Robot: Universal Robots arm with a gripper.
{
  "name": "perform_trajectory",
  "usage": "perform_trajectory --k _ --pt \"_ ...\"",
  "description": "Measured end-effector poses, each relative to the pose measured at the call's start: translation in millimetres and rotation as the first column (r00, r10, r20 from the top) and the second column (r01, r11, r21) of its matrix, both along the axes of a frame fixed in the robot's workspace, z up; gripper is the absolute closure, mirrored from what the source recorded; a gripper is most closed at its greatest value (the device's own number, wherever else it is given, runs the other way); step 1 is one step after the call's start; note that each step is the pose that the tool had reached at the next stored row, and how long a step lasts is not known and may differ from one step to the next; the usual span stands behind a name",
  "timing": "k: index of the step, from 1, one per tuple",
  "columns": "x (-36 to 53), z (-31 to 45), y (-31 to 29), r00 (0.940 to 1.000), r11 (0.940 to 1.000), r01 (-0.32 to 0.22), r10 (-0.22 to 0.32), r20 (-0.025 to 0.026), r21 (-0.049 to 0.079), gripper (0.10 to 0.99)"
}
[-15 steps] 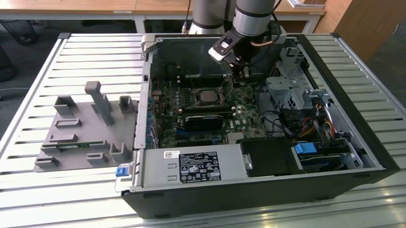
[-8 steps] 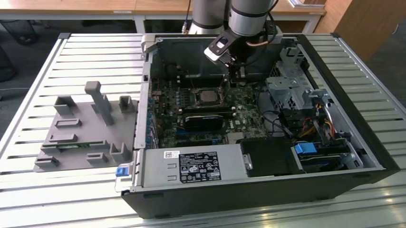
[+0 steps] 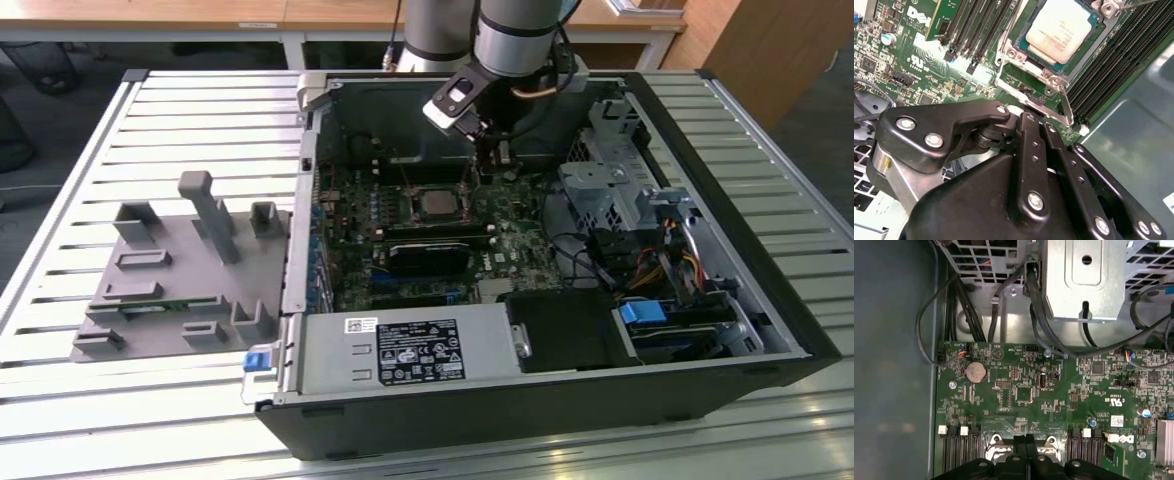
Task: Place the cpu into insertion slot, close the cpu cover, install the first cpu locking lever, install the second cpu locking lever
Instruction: 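Close the cpu cover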
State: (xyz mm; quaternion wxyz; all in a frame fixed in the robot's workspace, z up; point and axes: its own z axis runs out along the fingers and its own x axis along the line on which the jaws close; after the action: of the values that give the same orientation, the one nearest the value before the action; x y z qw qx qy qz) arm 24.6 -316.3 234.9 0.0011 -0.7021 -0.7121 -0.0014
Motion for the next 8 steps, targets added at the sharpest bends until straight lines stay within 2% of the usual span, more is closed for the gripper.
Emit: perform_trajectory --k 8 --pt "-2.3 -0.9 0.0 1.0 1.0 0.0 0.0 0.0 0.0 0.98"
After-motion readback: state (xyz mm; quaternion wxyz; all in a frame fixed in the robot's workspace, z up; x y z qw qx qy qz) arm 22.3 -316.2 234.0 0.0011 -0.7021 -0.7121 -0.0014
